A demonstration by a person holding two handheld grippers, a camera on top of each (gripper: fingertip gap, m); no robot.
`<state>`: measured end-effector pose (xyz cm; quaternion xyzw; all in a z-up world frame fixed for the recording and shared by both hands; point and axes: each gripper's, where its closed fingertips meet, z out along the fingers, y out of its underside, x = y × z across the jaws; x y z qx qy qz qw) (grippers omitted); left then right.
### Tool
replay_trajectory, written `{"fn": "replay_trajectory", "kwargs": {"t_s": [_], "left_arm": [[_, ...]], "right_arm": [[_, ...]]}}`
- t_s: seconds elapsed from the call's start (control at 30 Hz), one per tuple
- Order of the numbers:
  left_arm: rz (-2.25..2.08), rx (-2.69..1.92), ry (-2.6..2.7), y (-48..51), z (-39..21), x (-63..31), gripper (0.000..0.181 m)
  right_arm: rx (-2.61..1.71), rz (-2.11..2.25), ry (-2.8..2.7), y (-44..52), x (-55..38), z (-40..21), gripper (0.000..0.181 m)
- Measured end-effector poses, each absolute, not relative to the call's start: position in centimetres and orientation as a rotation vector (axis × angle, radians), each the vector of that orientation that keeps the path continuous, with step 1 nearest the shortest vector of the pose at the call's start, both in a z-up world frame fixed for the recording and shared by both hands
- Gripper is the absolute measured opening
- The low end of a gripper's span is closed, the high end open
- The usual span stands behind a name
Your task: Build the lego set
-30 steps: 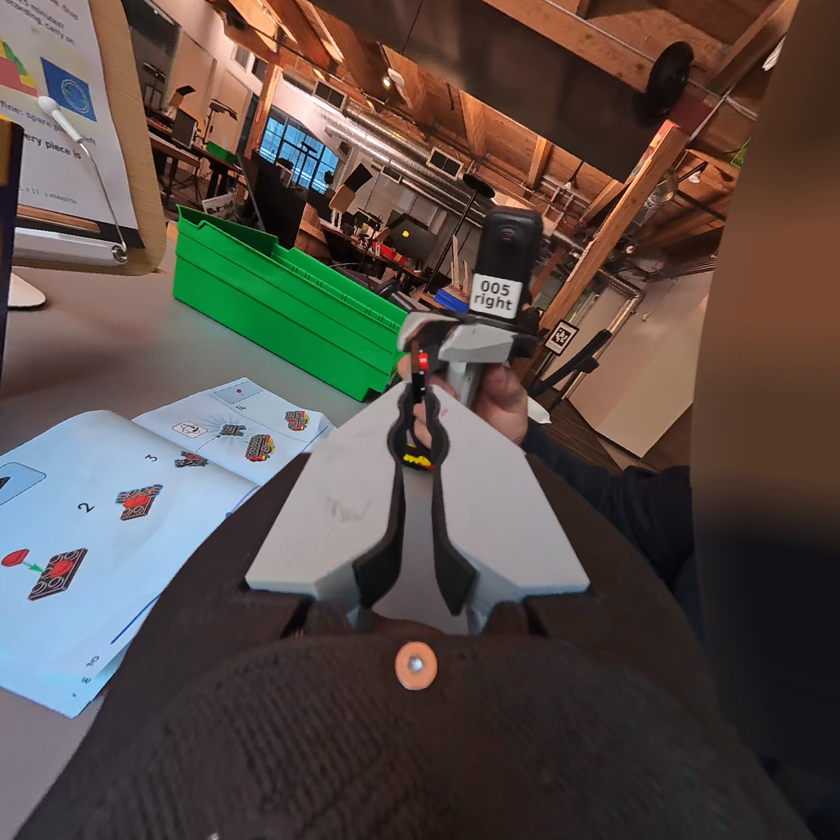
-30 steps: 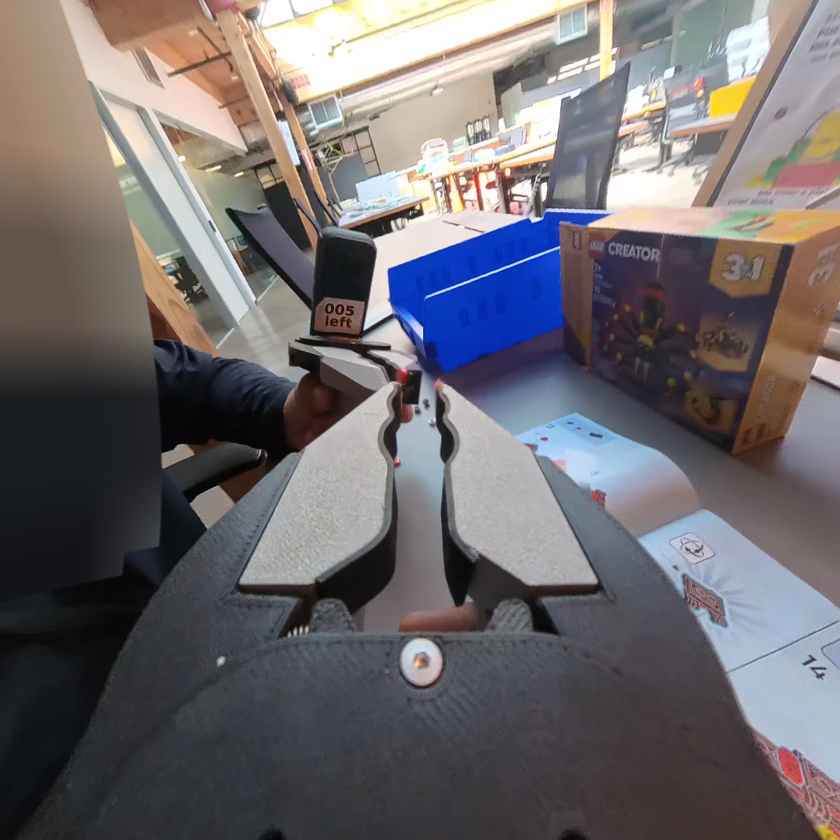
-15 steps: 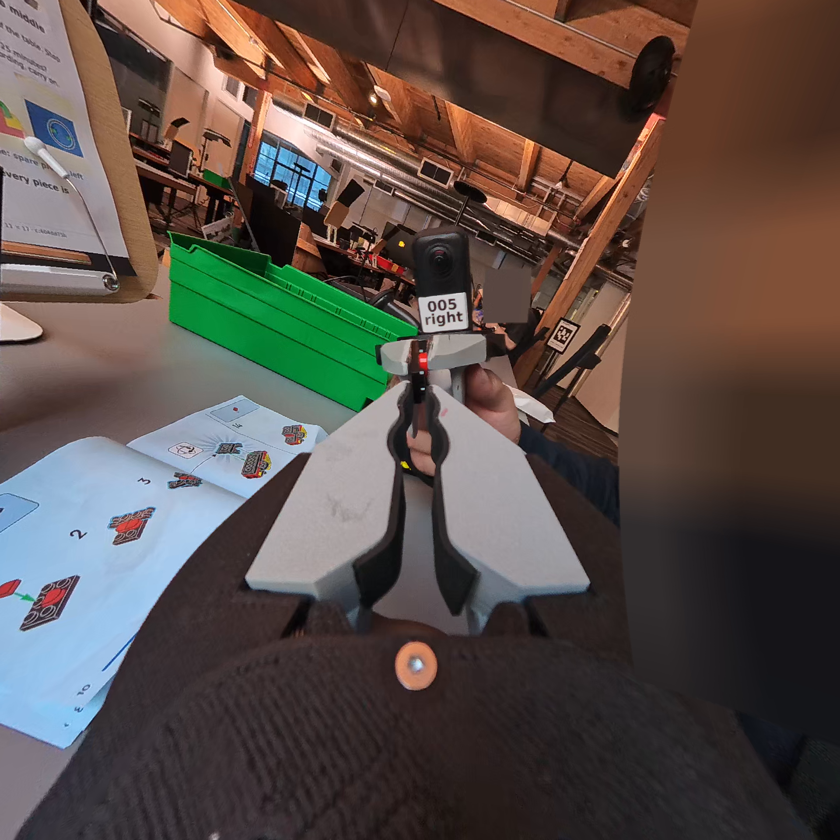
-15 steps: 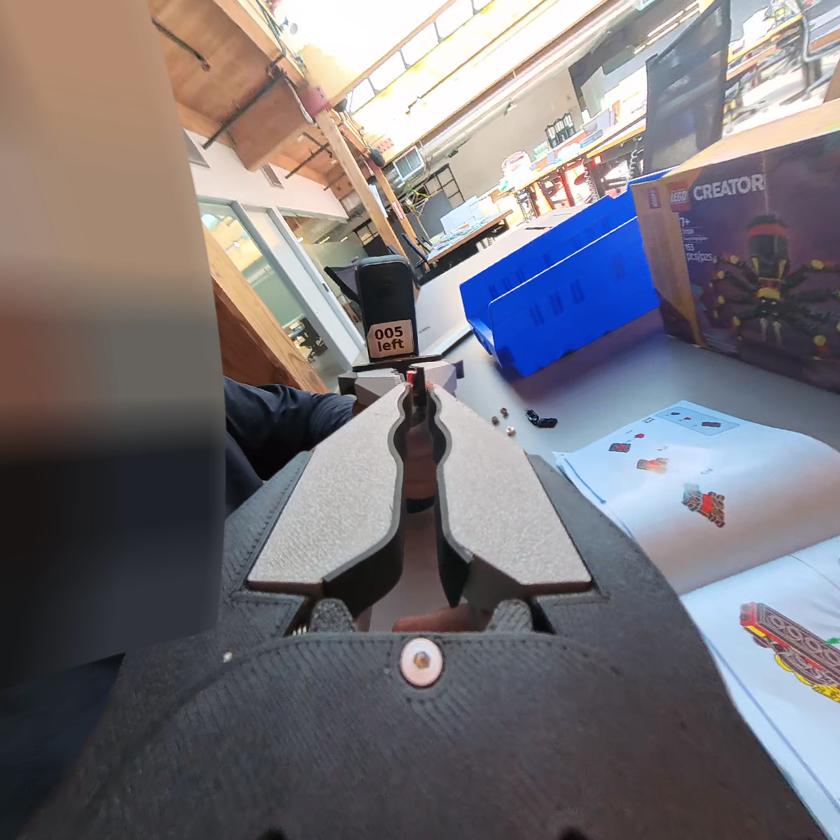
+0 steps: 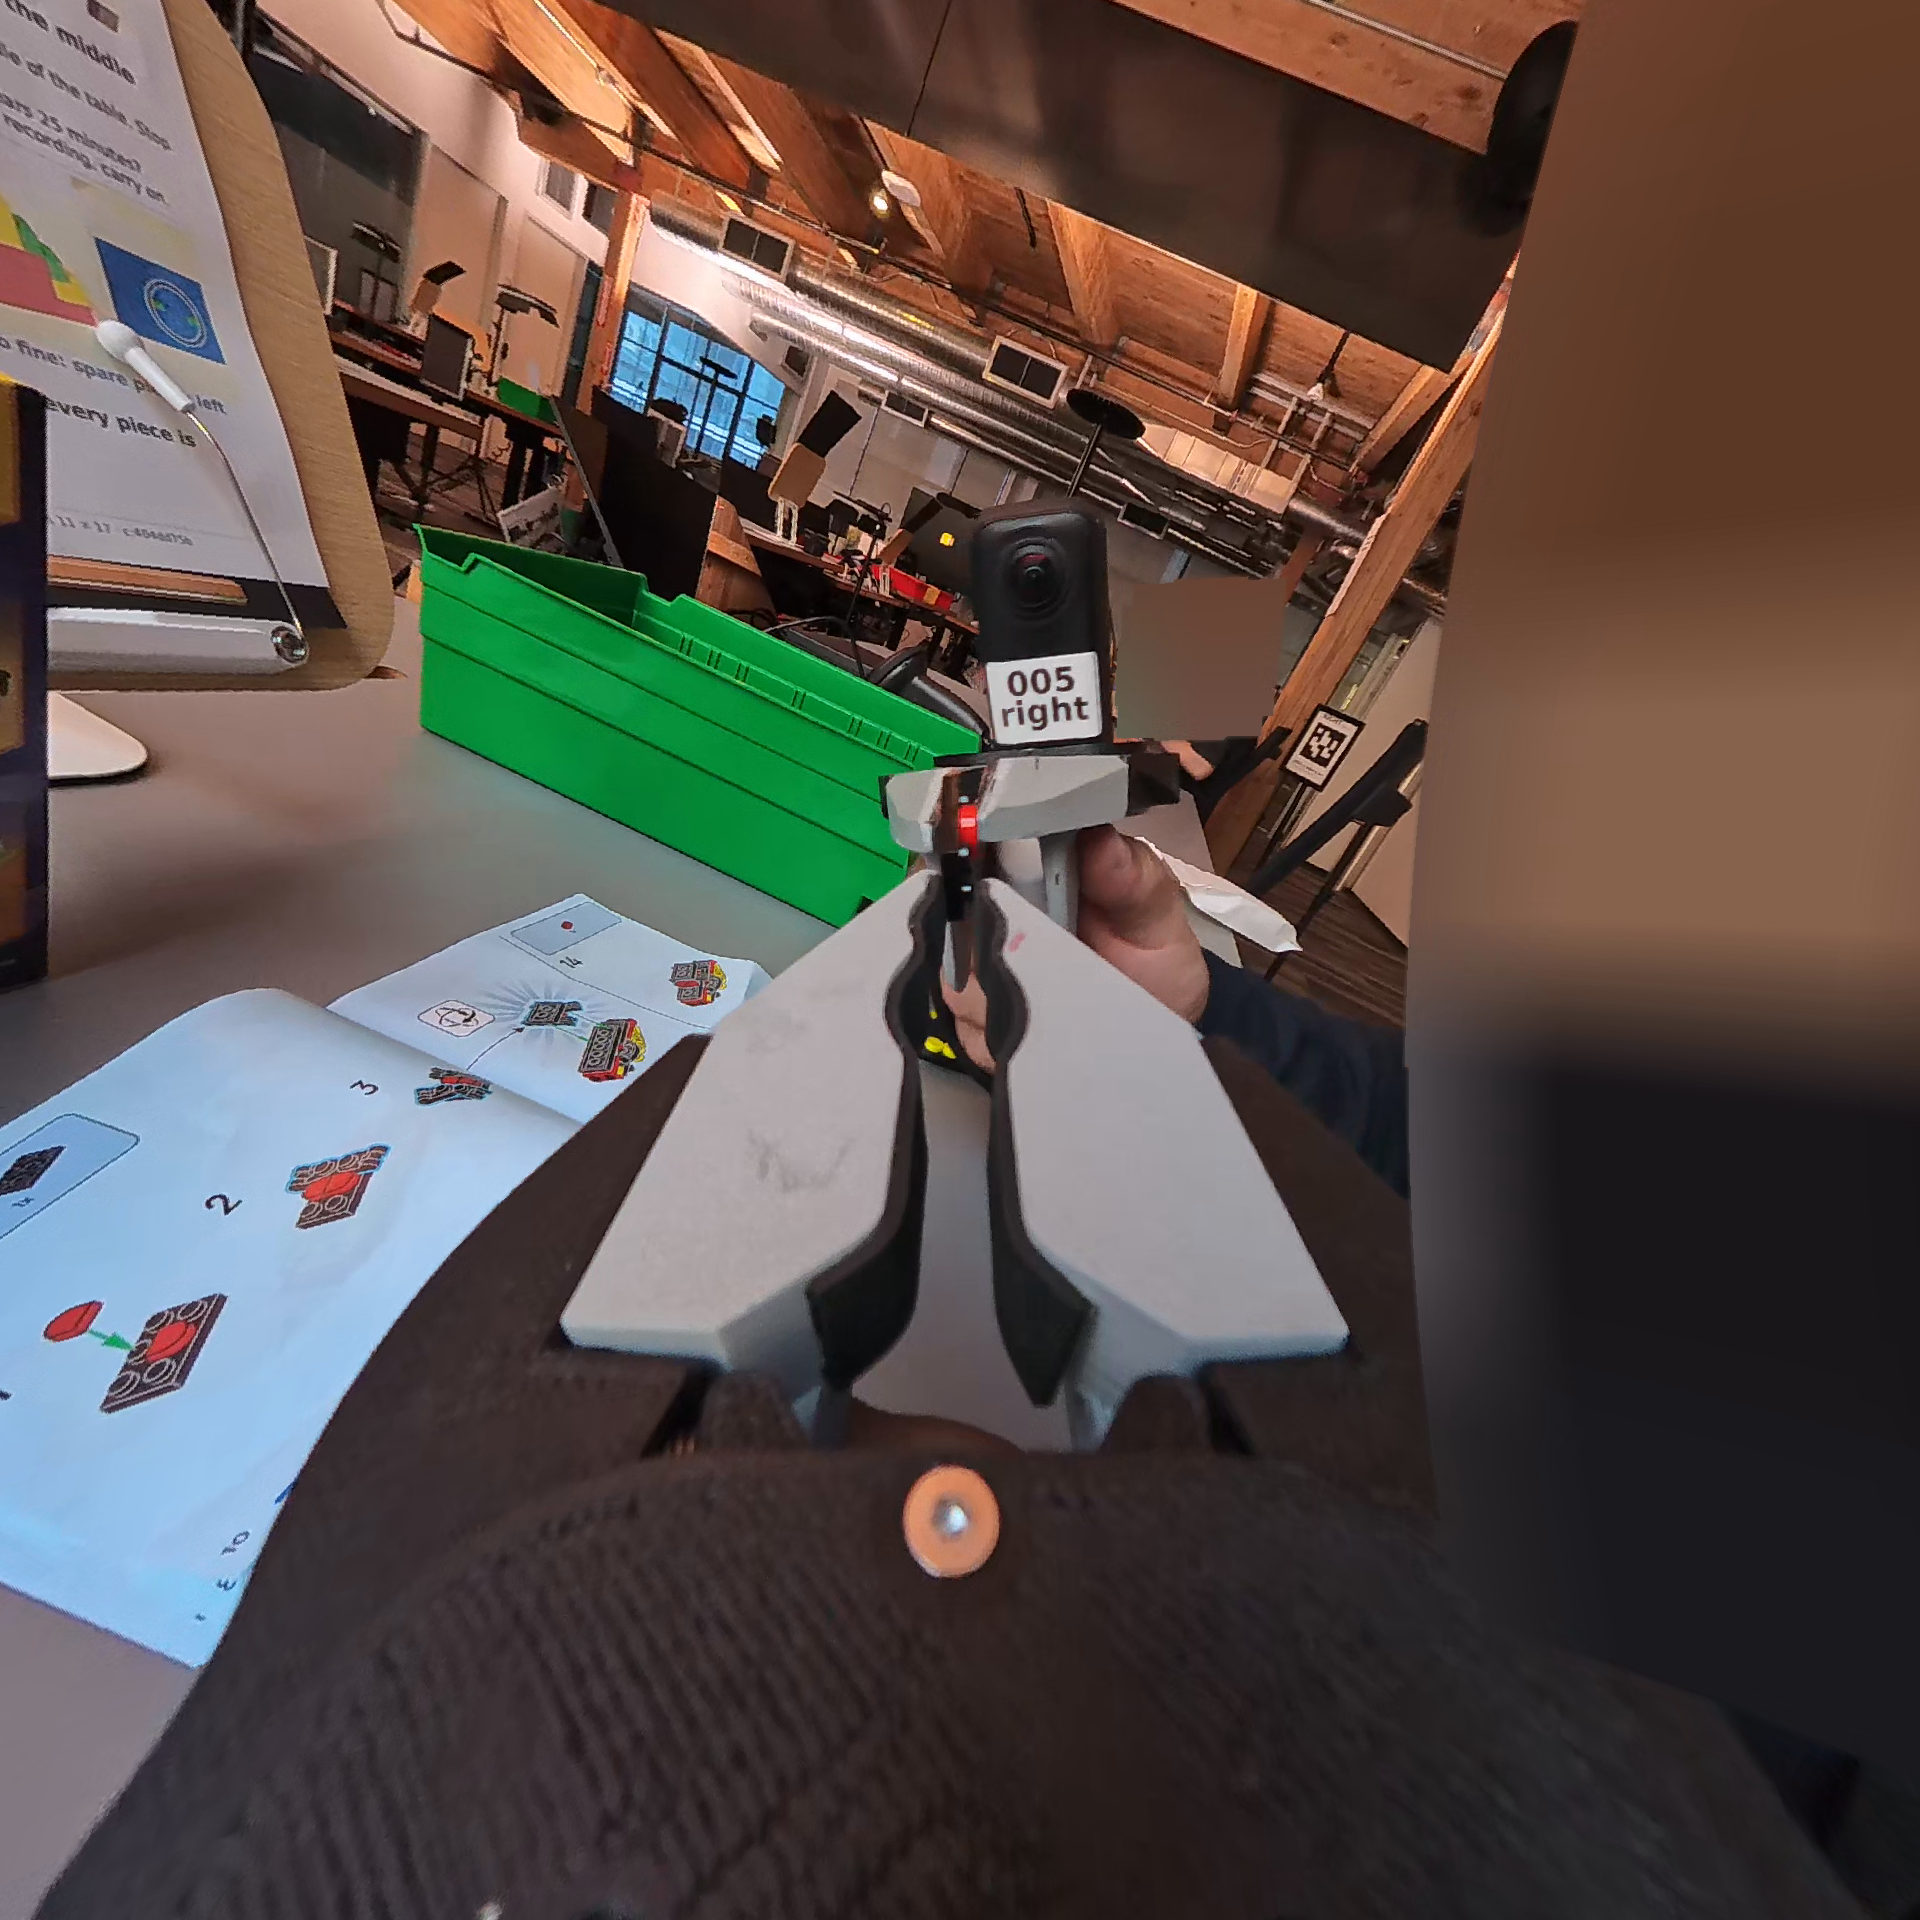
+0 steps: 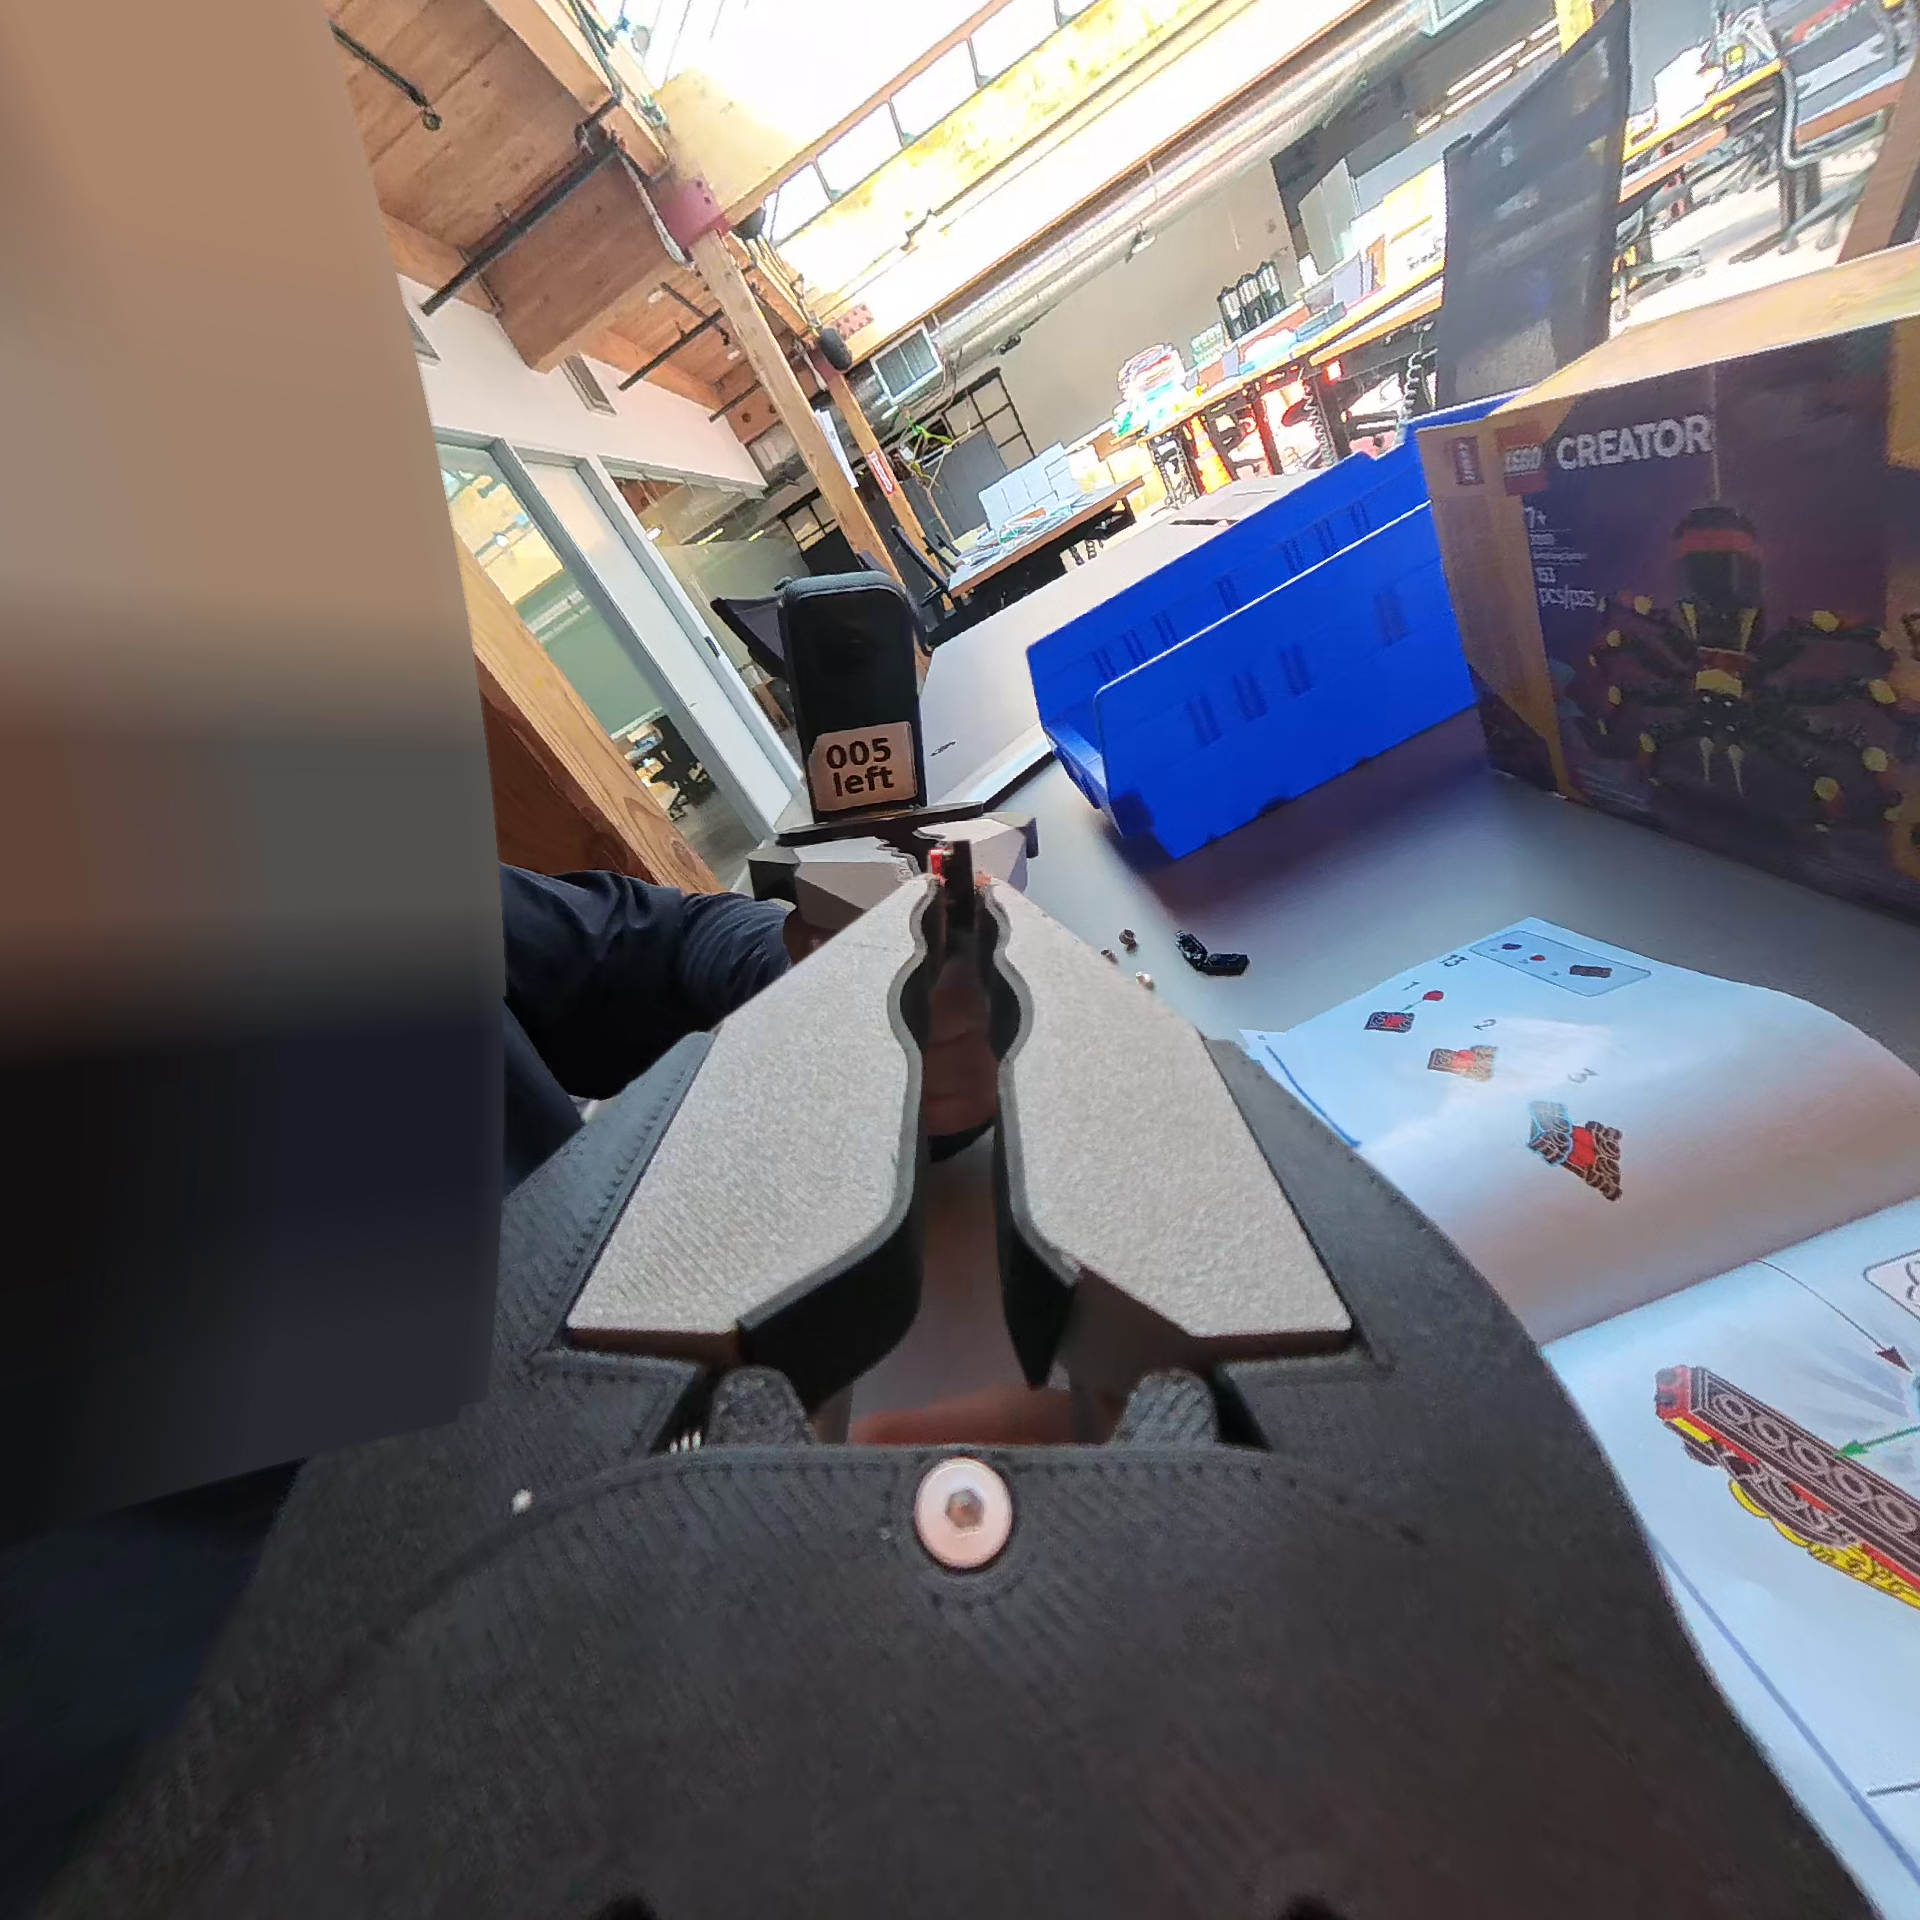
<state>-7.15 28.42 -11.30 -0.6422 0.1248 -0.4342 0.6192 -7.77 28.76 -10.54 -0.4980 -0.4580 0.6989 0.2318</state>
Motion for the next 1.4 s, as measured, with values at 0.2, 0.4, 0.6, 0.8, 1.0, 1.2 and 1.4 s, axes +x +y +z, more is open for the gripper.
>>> {"fn": "replay_trajectory", "kwargs": {"t_s": [0.2, 0.4, 0.6, 0.8, 1.0, 1.2, 1.4], "left_arm": [[-0.941, -1.490, 0.300, 28.5, -11.4, -7.2, 0.002], [-0.803, -1.495, 0.354, 28.5, -11.5, -7.2, 0.002], [-0.711, -1.571, 0.413, 28.8, -12.7, -7.4, 0.002], [-0.634, -1.649, 0.497, 28.7, -14.0, -7.2, 0.002], [-0.628, -1.711, 0.518, 28.8, -15.1, -7.1, 0.002], [-0.624, -1.760, 0.530, 28.8, -16.0, -7.1, 0.001], [-0.622, -1.805, 0.541, 28.7, -16.8, -7.0, 0.001]], "right_arm": [[-1.355, 1.859, -1.274, 28.8, -7.8, -10.7, 0.002], [-1.320, 1.735, -1.314, 28.9, -7.8, -10.7, 0.002], [-1.353, 1.618, -1.369, 29.1, -8.0, -11.6, 0.003], [-1.365, 1.394, -1.516, 29.1, -7.8, -12.9, 0.003], [-1.360, 1.255, -1.576, 29.1, -7.7, -13.9, 0.003], [-1.358, 1.170, -1.620, 29.1, -7.7, -14.6, 0.003], [-1.355, 1.111, -1.659, 29.0, -7.8, -15.4, 0.003]]}}
